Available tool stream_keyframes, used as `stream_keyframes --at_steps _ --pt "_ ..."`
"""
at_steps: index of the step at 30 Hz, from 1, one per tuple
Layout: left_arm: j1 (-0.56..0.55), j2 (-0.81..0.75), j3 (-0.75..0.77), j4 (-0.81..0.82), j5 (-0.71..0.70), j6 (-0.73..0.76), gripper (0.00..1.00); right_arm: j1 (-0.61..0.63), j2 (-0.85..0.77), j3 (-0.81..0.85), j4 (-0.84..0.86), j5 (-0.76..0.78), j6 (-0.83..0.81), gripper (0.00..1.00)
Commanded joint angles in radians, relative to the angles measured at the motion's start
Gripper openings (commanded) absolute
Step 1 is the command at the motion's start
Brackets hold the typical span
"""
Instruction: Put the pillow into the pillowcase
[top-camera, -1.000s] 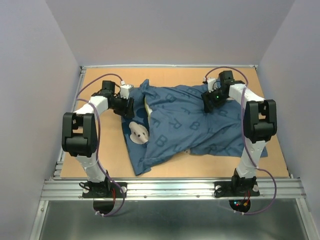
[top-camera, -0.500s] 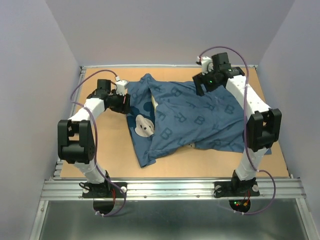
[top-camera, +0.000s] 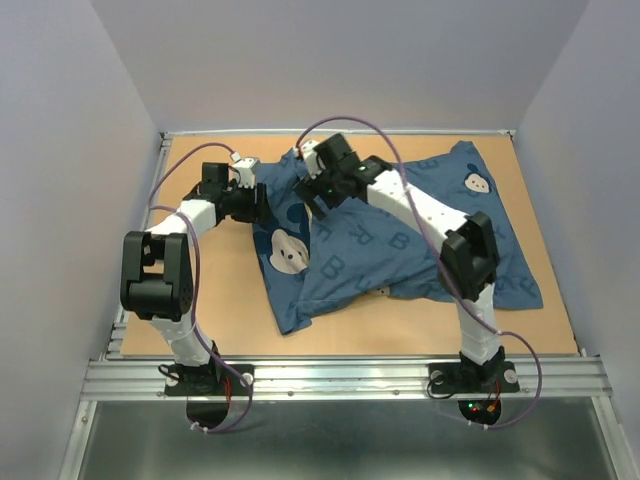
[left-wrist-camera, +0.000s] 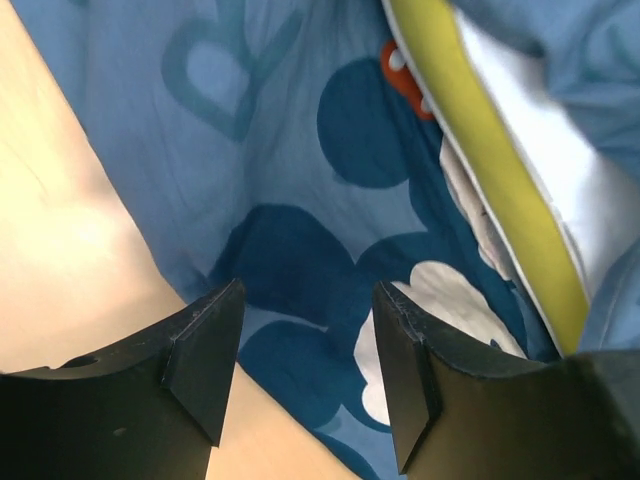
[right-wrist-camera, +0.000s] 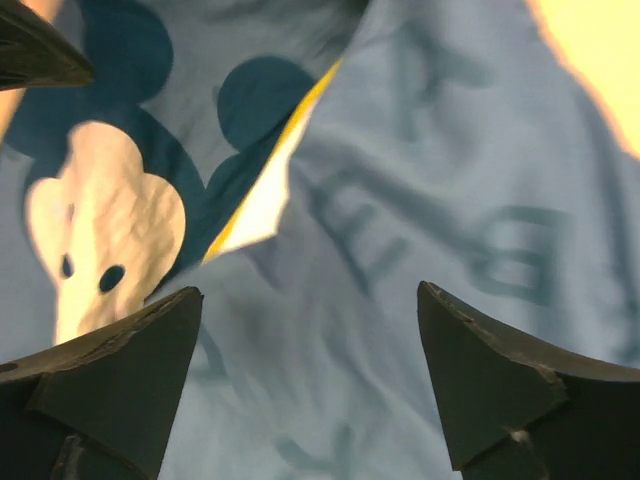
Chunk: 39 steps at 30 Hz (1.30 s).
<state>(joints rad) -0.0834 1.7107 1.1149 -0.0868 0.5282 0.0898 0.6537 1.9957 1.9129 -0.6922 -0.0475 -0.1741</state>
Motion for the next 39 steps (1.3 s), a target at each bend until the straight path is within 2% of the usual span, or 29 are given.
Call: stream_keyframes --at_steps 1,5,9,13,15,16,17,19,20,21,25,29,30,34,39 --pt "0.013 -0.052 -0.044 0.062 0.030 -0.061 0.64 0.123 0.113 0.090 0.052 0.291 0.012 0.98" --pt "0.057 -0.121 -0.104 0.105 0.016 -0.128 0.67 0.152 0.192 0.088 0.075 0.394 0.047 1.00" --pt "0.071 -0.218 -0.145 0.133 0.001 -0.136 0.73 0.153 0.247 0.035 0.077 0.403 0.085 1.00" --pt "0.070 -0.281 -0.178 0.168 -0.007 -0.140 0.73 0.152 0.304 -0.021 0.085 0.437 0.104 1.00" --pt "0.070 -0.299 -0.191 0.180 -0.007 -0.140 0.73 0.136 0.319 -0.037 0.089 0.437 0.113 0.93" --pt "0.070 -0.312 -0.194 0.182 -0.007 -0.140 0.73 0.129 0.330 -0.051 0.091 0.428 0.119 0.87" --pt "0.068 -0.315 -0.199 0.185 -0.007 -0.140 0.73 0.118 0.334 -0.055 0.091 0.426 0.117 0.71" --pt "0.059 -0.318 -0.202 0.188 -0.007 -0.140 0.73 0.112 0.341 -0.061 0.089 0.419 0.114 0.44" --pt "0.053 -0.318 -0.208 0.196 -0.007 -0.140 0.73 0.109 0.341 -0.060 0.088 0.414 0.116 0.17" --pt "0.045 -0.316 -0.211 0.200 -0.007 -0.140 0.73 0.107 0.339 -0.052 0.088 0.399 0.117 0.01" --pt "0.013 -0.306 -0.242 0.239 -0.007 -0.140 0.73 0.106 0.250 -0.012 0.063 0.264 0.128 0.00" --pt "-0.073 -0.283 -0.274 0.289 -0.025 -0.151 0.73 0.092 0.063 -0.018 0.056 0.147 0.168 0.01" --pt "-0.128 -0.275 -0.277 0.297 -0.055 -0.236 0.72 0.090 0.043 -0.023 0.056 0.132 0.171 0.00" --pt "-0.217 -0.186 -0.259 0.340 -0.146 -0.291 0.72 0.084 -0.026 -0.067 0.057 0.117 0.206 0.01" --pt "-0.269 -0.083 -0.205 0.419 -0.204 -0.358 0.72 0.067 -0.064 -0.127 0.056 0.107 0.254 0.01"
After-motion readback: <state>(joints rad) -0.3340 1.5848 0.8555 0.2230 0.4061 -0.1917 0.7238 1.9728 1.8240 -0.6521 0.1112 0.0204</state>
